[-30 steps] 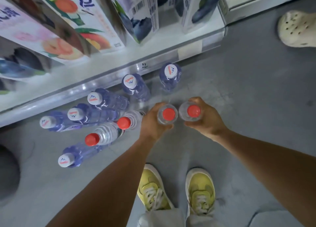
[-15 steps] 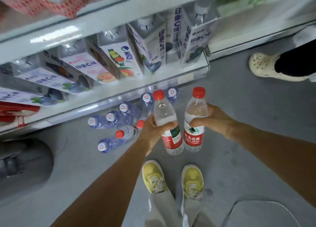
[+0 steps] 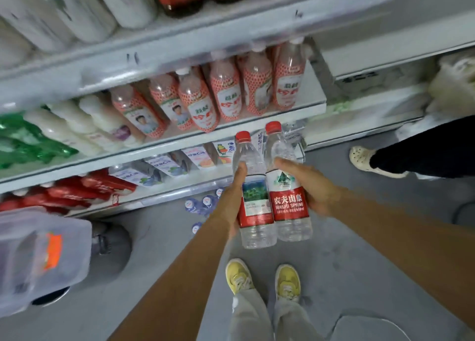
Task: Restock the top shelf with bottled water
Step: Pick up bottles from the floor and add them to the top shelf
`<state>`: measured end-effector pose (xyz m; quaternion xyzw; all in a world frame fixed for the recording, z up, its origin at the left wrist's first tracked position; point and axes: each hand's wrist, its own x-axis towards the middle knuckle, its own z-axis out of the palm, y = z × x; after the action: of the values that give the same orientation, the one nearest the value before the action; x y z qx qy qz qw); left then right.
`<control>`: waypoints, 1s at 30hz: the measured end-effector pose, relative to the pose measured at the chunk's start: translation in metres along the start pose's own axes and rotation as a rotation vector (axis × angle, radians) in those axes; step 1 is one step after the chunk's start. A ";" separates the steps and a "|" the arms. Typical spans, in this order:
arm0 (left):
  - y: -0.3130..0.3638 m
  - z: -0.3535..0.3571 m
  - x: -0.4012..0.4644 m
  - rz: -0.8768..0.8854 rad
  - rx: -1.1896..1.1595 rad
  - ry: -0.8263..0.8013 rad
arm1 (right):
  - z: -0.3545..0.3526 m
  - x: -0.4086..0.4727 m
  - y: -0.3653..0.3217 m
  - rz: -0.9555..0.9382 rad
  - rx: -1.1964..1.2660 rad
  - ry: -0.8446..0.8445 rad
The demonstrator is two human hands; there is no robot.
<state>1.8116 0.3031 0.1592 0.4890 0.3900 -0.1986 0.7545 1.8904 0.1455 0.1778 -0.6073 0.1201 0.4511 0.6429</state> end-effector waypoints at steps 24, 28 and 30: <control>0.246 0.015 -0.328 0.535 -0.024 -0.108 | 0.170 -0.270 -0.271 -0.568 -0.267 -0.182; 0.278 0.007 -0.366 0.655 -0.021 -0.092 | 0.195 -0.290 -0.302 -0.677 -0.278 -0.210; 0.294 0.002 -0.385 0.700 -0.003 -0.078 | 0.208 -0.299 -0.320 -0.722 -0.303 -0.197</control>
<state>1.7748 0.3993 0.6325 0.5841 0.1697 0.0543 0.7919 1.8726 0.2475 0.6516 -0.6522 -0.2312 0.2648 0.6716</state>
